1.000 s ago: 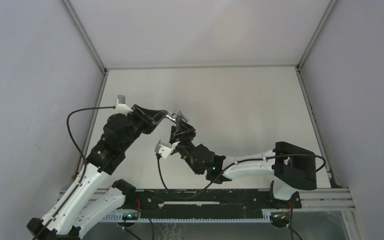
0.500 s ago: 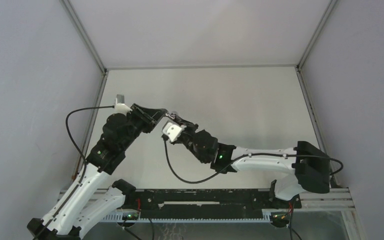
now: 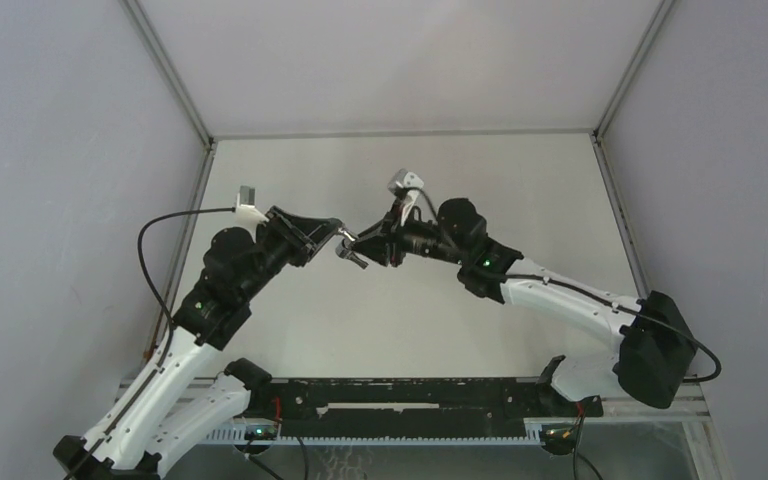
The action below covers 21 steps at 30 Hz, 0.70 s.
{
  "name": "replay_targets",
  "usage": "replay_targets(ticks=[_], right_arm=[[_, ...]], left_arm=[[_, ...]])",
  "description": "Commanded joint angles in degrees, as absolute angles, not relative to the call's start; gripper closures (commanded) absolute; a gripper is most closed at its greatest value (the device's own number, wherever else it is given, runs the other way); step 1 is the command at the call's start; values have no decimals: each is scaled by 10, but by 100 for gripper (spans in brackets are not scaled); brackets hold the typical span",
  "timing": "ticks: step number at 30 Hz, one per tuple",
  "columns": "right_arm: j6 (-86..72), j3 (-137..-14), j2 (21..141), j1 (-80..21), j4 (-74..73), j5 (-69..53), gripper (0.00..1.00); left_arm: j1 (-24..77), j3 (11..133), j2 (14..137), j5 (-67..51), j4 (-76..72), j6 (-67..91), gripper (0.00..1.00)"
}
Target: Install the water faucets
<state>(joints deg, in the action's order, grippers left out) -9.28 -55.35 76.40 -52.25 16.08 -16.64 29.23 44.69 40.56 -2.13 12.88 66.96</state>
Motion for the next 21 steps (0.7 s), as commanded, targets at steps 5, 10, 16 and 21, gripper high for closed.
replay_targets(ticks=[5,10,16,21], right_arm=[[-661,-561,830,-414,500,-532,100],[-1029,-563,957,-397,865,-526,100],[-1039,-564,967,-392,850,-534,81],[-913,-528,904,-378,679,-530,45]], left_arm=[[290,443,386,-26,34,665,100],[290,440,384,-23,29,666,100],[290,439,376,-11,33,665,100],[290,444,368,-2,44,663,100]])
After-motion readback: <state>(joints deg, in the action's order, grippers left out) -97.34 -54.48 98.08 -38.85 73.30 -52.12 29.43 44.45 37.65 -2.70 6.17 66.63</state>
